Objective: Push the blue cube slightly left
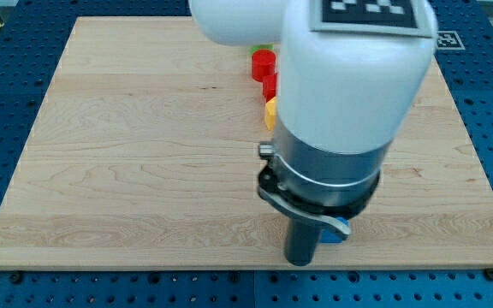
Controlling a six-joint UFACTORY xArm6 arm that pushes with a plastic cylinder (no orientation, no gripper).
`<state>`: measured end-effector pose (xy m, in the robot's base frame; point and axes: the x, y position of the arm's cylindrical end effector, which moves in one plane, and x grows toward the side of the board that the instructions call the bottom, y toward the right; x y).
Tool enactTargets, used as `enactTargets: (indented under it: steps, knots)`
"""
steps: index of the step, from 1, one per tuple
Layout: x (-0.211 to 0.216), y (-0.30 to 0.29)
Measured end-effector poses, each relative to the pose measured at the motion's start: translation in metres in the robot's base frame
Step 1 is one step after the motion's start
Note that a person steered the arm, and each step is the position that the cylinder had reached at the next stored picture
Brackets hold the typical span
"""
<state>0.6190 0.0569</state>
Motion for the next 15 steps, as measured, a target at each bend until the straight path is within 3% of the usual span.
enactTargets:
  steps: [2,3,7,15]
  knots:
    - [-0.001,0.138]
    - [-0.004,0.145]
    - [-0.022,0.062]
    - [-0.031,0.031]
